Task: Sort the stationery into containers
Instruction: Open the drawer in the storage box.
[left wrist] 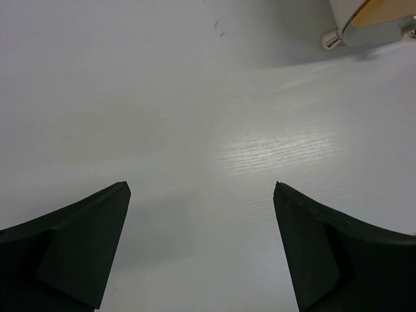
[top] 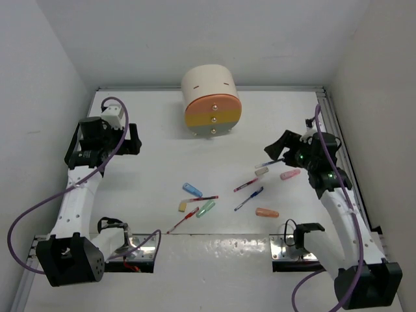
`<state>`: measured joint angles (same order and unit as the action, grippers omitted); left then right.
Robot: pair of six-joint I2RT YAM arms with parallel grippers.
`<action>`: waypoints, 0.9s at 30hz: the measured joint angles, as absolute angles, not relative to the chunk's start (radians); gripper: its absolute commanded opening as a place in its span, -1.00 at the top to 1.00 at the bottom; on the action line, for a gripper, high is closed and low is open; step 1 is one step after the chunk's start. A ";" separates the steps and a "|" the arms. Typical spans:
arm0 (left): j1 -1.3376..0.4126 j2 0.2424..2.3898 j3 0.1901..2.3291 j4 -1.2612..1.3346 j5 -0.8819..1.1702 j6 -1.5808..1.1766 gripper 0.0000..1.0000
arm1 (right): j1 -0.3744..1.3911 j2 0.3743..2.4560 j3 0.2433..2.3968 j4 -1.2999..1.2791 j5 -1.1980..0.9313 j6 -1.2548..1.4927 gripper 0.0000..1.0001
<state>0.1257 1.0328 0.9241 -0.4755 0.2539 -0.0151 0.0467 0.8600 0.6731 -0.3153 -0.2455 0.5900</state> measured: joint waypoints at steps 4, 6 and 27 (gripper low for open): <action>0.126 1.037 0.924 -0.461 0.257 -0.030 -0.92 | 0.084 0.941 0.693 -0.245 -0.335 0.631 -0.49; 0.126 1.038 0.924 -0.456 0.271 -0.027 -0.91 | 0.131 1.035 0.749 -0.220 -0.368 0.659 -0.39; 0.139 1.091 0.924 -0.395 0.496 0.022 -0.91 | 0.349 1.742 1.235 0.065 -0.411 1.133 -0.12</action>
<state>0.1390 1.0908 0.9241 -0.3950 0.4961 0.0216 0.3489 1.7420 1.2346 0.0647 -0.4110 1.1332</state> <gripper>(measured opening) 0.954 0.550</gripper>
